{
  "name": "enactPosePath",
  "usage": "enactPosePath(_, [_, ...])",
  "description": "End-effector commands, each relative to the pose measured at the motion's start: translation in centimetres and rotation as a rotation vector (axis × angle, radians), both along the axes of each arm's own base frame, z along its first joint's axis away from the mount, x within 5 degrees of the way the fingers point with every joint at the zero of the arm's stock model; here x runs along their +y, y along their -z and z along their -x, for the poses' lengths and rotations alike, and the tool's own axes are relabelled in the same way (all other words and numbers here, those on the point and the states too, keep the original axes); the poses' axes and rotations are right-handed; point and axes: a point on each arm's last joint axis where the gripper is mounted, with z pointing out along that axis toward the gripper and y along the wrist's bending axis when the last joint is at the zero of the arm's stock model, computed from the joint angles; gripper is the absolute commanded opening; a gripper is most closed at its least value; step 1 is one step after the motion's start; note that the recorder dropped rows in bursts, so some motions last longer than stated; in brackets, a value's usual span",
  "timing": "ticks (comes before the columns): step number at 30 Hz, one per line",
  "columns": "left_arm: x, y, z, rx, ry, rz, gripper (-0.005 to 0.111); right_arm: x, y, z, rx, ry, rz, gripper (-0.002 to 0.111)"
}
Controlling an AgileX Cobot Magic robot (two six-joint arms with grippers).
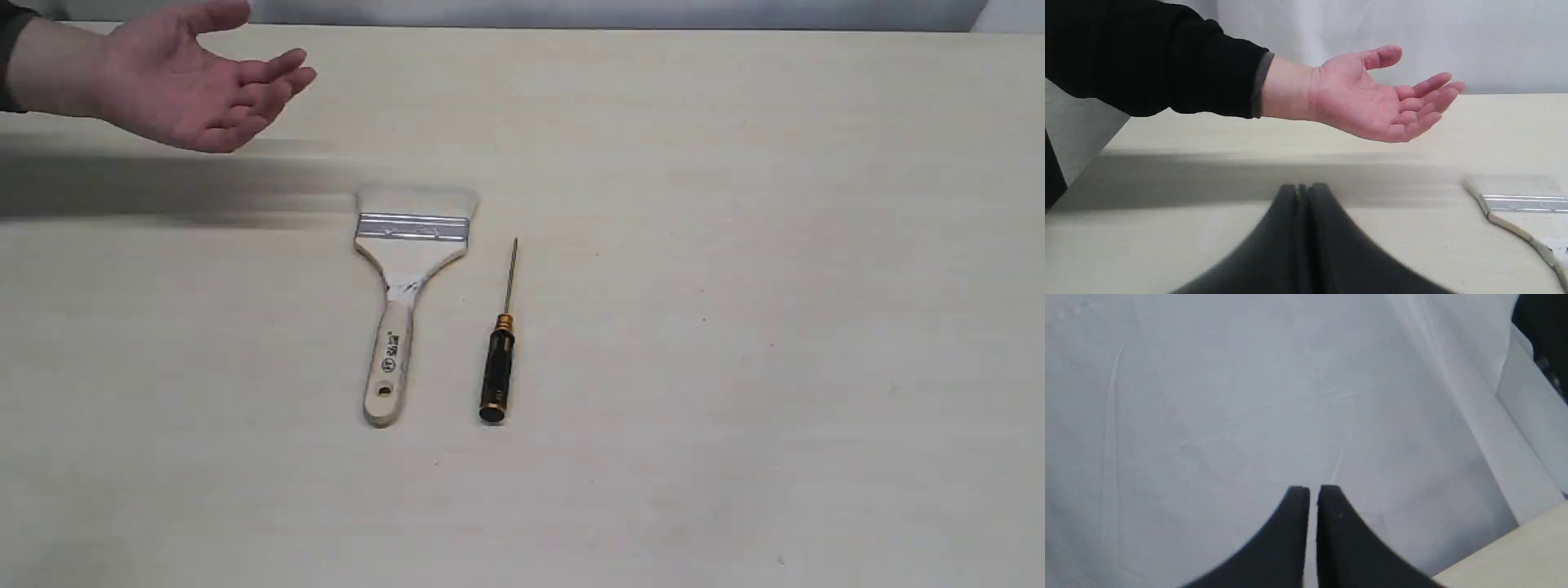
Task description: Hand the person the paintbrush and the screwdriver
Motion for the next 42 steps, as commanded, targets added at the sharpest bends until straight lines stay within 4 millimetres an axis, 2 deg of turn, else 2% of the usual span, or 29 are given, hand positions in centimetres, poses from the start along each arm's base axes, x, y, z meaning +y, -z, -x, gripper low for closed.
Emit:
enactPosePath(1, [-0.1,0.0,0.0,-0.006,0.009,0.006,0.000,0.0,0.4,-0.1,0.026,-0.027,-0.094,0.004])
enactPosePath(3, [-0.1,0.0,0.0,-0.006,0.009,0.006,0.000,0.3,1.0,-0.3,0.092,-0.058,-0.100,0.004])
enactPosePath(6, [-0.1,0.0,0.0,-0.006,0.009,0.006,0.000,1.0,-0.2,0.0,0.166,-0.120,-0.067,0.004])
enactPosePath(12, [-0.1,0.0,0.0,-0.006,0.009,0.006,0.000,2.1,-6.3,2.1,0.113,-0.210,0.034,0.004])
enactPosePath(15, [-0.1,0.0,0.0,-0.006,0.009,0.006,0.000,3.5,-9.4,3.9,0.048,-0.334,0.109,0.004])
enactPosePath(18, [-0.1,0.0,0.0,-0.006,0.009,0.006,0.000,5.9,-12.0,5.8,-0.041,-0.526,0.360,0.004])
enactPosePath(21, [-0.1,0.0,0.0,-0.006,0.009,0.006,0.000,7.7,-13.3,6.4,-0.091,-0.719,0.512,0.006])
enactPosePath(23, [-0.1,0.0,0.0,-0.006,0.009,0.006,0.000,8.1,-13.9,5.6,-0.057,-0.764,0.540,0.017])
enactPosePath(26, [-0.1,0.0,0.0,-0.008,0.009,0.004,0.000,7.9,-14.2,3.6,0.002,-0.723,0.573,0.031])
enactPosePath(28, [-0.1,0.0,0.0,-0.008,0.008,0.002,0.000,7.6,-14.4,2.1,0.036,-0.711,0.590,0.036])
enactPosePath(33, [-0.1,0.0,0.0,-0.008,0.008,0.002,0.000,6.9,-14.2,-1.6,0.130,-0.706,0.620,0.037])
enactPosePath(39, [-0.1,0.0,0.0,-0.008,0.008,0.002,0.000,5.2,-13.0,-6.5,0.271,-0.608,0.617,0.037])
enactPosePath(42, [-0.1,0.0,0.0,-0.008,0.008,0.002,0.000,4.8,-12.2,-8.1,0.327,-0.601,0.624,0.037])
